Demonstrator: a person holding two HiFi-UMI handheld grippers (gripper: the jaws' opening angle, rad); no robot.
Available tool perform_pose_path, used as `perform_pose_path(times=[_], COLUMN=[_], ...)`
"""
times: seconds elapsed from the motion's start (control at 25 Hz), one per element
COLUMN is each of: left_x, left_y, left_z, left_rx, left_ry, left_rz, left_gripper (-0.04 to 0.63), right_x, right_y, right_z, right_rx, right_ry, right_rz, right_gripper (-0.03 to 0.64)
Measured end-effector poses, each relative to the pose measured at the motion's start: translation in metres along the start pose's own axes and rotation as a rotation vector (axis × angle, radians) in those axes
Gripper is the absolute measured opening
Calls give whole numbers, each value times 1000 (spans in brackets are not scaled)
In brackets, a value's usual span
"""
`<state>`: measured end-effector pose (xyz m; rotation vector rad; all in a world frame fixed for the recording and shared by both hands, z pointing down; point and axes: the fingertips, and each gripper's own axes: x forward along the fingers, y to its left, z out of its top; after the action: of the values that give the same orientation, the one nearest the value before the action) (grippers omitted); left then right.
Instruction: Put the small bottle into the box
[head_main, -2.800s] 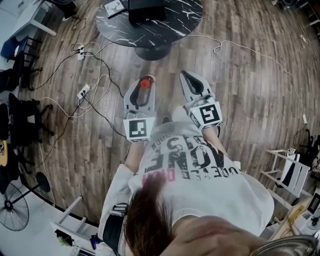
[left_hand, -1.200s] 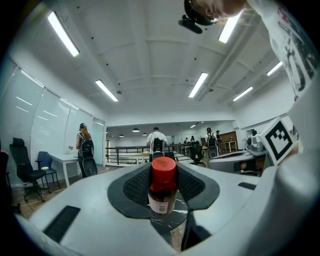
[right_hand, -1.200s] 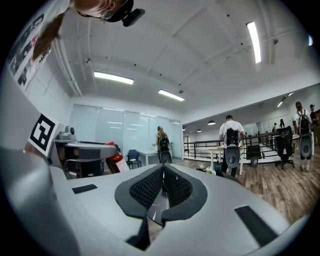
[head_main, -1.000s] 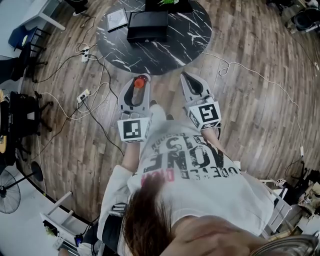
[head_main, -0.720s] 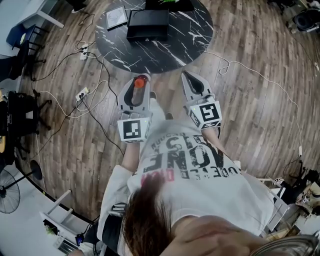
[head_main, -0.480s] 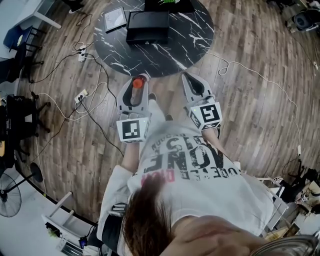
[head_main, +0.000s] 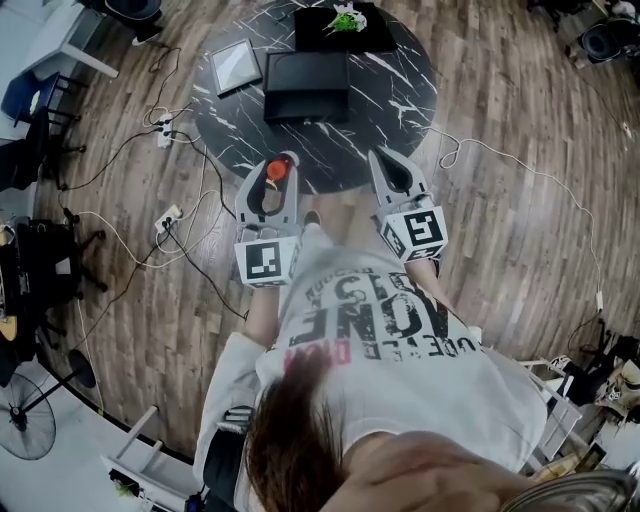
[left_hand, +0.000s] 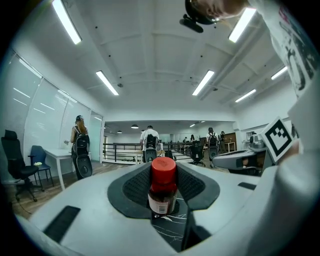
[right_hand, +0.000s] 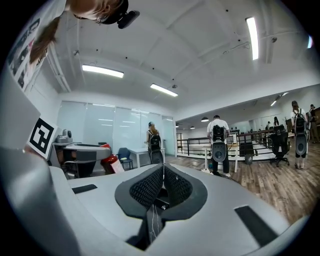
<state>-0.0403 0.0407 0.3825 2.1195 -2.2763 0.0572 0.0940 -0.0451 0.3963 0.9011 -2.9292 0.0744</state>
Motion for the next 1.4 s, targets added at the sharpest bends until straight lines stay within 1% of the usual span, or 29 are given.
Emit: perform_pose_path(times=[0.36, 0.6, 0.76, 0.92, 1.08, 1.24, 1.4], left_x=[44, 66, 73, 75, 77, 75, 75], left_y=[52, 78, 91, 98, 99, 100, 100], left_z=[10, 8, 0, -7, -8, -13, -12], left_rx=[8, 8, 4, 0, 0, -7, -6], left_ry=[-1, -5, 18, 36, 32, 55, 49], left_rz=[-60, -87, -90, -93, -98, -97, -91], left_gripper=[141, 140, 140, 140, 140, 140, 140], right_x=[66, 97, 110, 116, 117, 117, 119], right_y=[4, 4, 6, 9, 9, 11, 12], right_z=[17, 17, 13, 10, 6, 4, 5], right_rx=[-9, -1, 12, 23, 31, 39, 38], right_ry=[1, -4, 1, 4, 12, 15, 13], right_rz=[-40, -68, -78, -79, -85, -86, -74], right_gripper=[3, 3, 3, 3, 3, 3, 3])
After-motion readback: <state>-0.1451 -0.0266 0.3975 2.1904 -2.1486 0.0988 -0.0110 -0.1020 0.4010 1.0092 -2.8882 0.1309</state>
